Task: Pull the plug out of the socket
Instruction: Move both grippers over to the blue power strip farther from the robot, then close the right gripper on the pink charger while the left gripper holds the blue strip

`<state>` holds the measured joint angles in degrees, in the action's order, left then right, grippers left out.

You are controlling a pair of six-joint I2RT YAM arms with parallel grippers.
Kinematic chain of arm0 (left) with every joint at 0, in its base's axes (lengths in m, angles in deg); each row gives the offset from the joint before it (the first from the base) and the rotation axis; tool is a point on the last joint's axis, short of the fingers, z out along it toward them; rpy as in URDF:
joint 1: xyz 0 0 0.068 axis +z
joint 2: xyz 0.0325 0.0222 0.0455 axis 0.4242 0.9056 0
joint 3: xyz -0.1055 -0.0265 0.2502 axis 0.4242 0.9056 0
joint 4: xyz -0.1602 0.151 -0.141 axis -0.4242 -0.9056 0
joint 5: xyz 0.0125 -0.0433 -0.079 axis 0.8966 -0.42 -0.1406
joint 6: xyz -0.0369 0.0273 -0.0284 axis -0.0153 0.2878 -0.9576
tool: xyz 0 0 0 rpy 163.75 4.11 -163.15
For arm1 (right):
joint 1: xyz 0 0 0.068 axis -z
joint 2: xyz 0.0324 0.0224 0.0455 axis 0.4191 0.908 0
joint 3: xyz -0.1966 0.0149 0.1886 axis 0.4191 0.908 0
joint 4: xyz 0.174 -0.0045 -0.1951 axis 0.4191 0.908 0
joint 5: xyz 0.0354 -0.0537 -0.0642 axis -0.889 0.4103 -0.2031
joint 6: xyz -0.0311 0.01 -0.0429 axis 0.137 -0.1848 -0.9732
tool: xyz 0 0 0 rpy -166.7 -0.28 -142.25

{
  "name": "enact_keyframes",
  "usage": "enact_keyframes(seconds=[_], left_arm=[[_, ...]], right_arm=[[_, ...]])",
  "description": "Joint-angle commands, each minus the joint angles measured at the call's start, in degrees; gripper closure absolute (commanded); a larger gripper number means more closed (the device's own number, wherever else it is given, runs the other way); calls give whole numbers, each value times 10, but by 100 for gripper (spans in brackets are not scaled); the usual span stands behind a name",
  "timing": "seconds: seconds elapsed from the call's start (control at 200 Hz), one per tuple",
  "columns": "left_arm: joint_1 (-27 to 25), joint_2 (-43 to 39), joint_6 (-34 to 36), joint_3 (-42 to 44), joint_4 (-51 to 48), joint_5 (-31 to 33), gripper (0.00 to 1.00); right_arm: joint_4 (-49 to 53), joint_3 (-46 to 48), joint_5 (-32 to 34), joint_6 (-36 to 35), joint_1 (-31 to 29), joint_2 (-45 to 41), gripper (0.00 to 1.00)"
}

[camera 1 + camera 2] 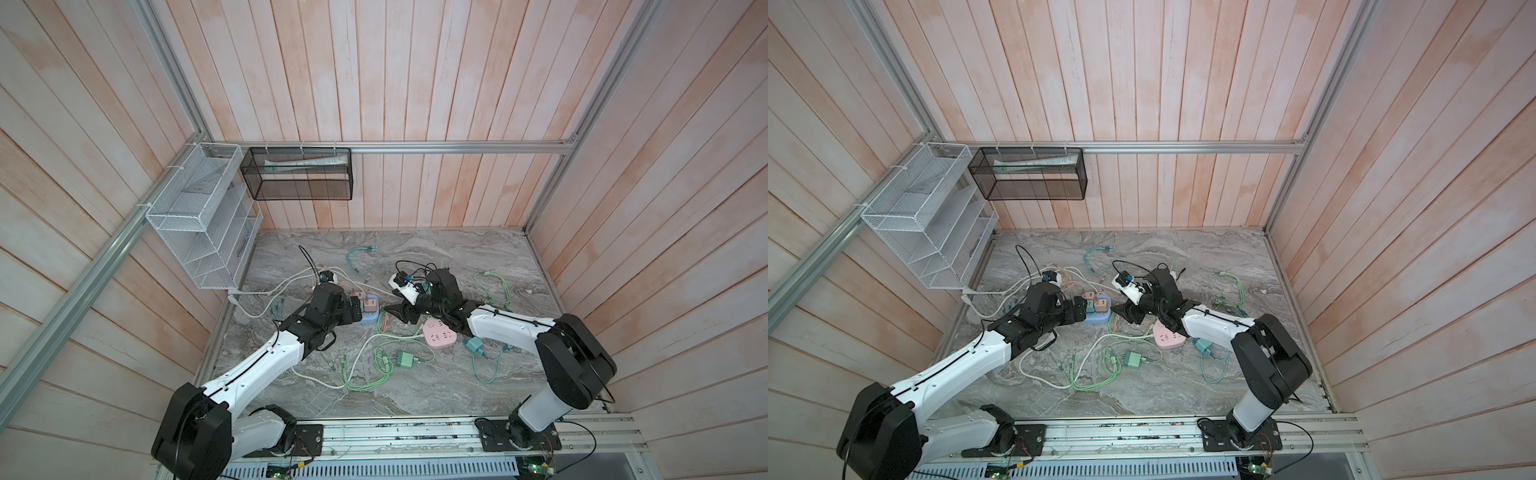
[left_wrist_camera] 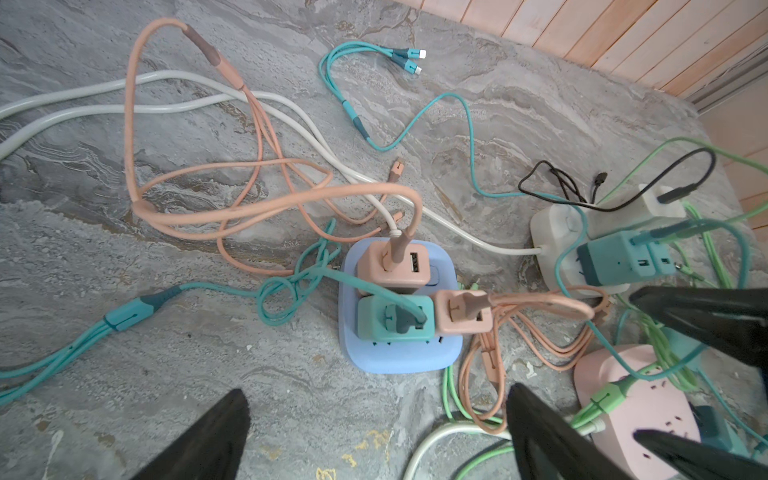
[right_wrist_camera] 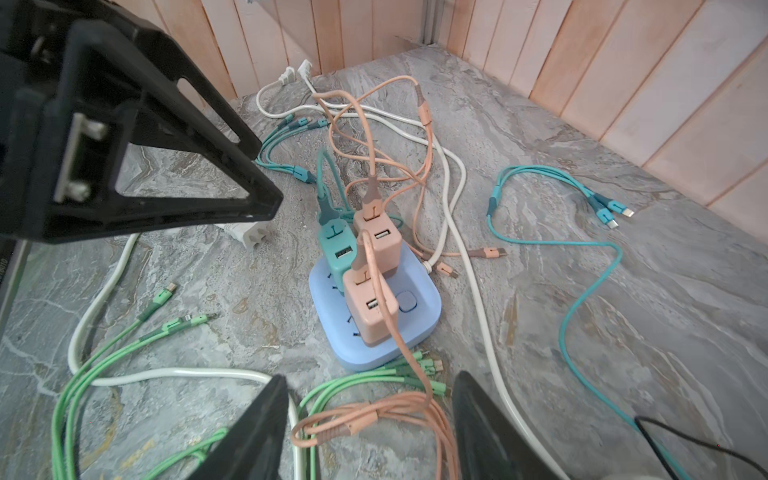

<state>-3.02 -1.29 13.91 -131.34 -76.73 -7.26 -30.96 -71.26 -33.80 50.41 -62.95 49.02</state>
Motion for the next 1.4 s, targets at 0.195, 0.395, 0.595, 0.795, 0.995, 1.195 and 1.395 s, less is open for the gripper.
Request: enact_keyframes(seconds=[0.195, 0.395, 0.595, 0.795, 0.995, 1.195, 1.395], left_arm=[[25, 78, 18, -19, 39, -63, 7], [28, 109, 12, -26, 54, -59, 11], [37, 127, 18, -39, 55, -59, 14], [47, 150, 27, -50, 61, -68, 20], [47, 173, 39, -55, 62, -74, 24], [48, 193, 48, -63, 64, -76, 30], [47, 200, 54, -64, 65, -77, 34]], right_arm=[[73, -84, -52, -85, -4, 84, 39], [100, -137, -69, -118, -6, 140, 40], [123, -179, -83, -141, -7, 180, 43], [146, -208, -85, -157, -14, 210, 47], [164, -231, -77, -166, -25, 231, 51], [174, -233, -60, -168, -30, 238, 57], [175, -233, -45, -165, -33, 238, 65]])
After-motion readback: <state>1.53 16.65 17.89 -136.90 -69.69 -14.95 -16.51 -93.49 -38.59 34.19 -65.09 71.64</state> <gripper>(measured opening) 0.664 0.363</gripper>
